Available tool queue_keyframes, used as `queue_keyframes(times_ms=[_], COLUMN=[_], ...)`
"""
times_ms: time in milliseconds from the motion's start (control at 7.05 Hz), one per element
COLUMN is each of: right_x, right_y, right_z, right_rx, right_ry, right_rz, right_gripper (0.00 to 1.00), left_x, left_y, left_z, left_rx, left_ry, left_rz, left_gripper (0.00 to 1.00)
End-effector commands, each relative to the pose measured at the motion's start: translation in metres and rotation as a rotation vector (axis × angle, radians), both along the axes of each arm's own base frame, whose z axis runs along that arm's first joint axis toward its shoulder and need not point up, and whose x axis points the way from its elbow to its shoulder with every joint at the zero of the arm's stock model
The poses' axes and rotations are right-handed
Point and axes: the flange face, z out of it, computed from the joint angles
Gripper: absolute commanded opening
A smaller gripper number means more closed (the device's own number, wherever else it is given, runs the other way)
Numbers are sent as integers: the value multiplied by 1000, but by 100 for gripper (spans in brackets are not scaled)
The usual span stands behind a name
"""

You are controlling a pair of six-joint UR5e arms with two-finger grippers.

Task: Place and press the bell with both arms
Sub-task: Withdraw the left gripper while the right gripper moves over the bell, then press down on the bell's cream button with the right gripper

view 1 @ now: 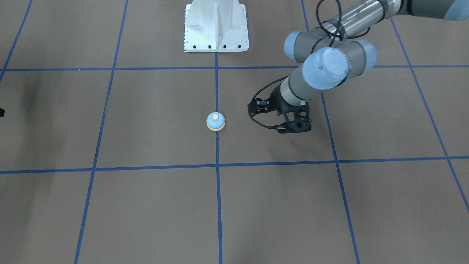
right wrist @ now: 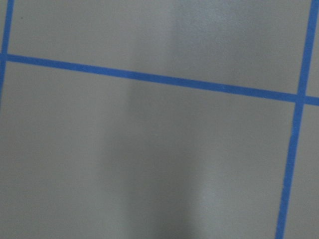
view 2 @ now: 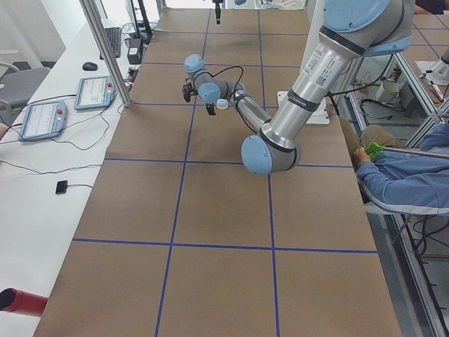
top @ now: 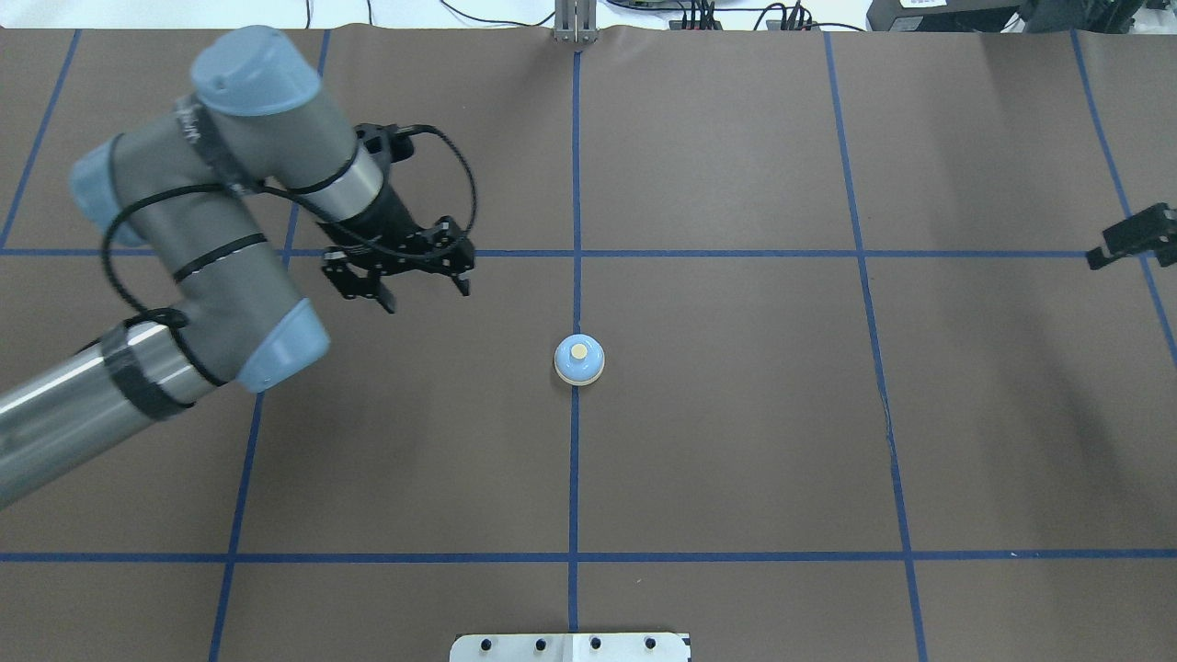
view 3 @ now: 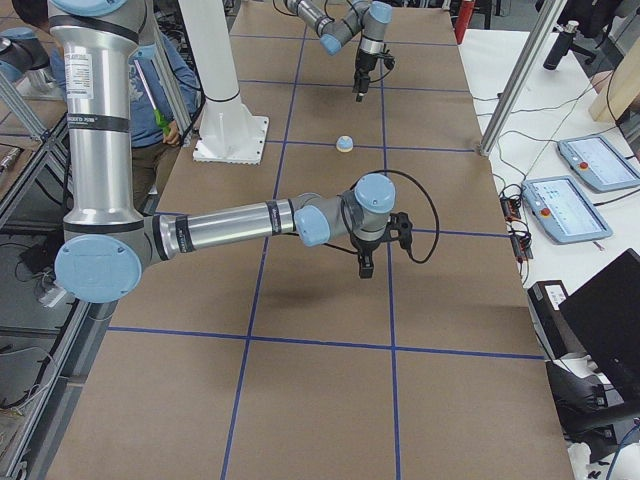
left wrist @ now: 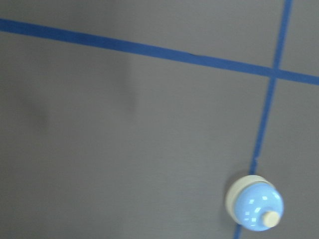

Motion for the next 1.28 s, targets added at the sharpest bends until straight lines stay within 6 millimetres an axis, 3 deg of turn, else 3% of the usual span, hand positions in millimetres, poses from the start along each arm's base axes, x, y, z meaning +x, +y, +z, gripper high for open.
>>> queue_keyframes(times_ms=[0, 142, 284, 426, 567, 709, 851, 993, 1135], right_x=[-121, -195, -285, -366, -399, -419, -459, -487, -492], right_y=[-1, 12, 51, 99, 108, 112, 95, 85, 83], right_z=[-126, -183, -229, -266, -283, -288, -310, -320, -321], right_rx=[-37, -79, -76, -79, -78, -80, -88, -95, -99], right_ry=[-18, -45, -48, -63, -68, -63, -41, -15, -9], right_rz=[125, 191, 256, 316, 307, 288, 289, 286, 282], right_gripper=[100, 100, 85, 47, 0, 0, 0, 0, 0], left_x=[-98, -134, -164, -178, -180, -185, -191, -196, -197], left_y=[22, 30, 35, 34, 33, 32, 34, 32, 33], left_z=[89, 119, 139, 147, 148, 150, 156, 160, 160], left_rx=[125, 151, 178, 196, 196, 192, 183, 180, 179], left_ry=[-30, -51, -67, -73, -74, -77, -82, -86, -87], left_rz=[30, 28, 23, 23, 21, 13, 7, -1, -1], left_gripper=[96, 96, 96, 96, 96, 96, 96, 96, 96])
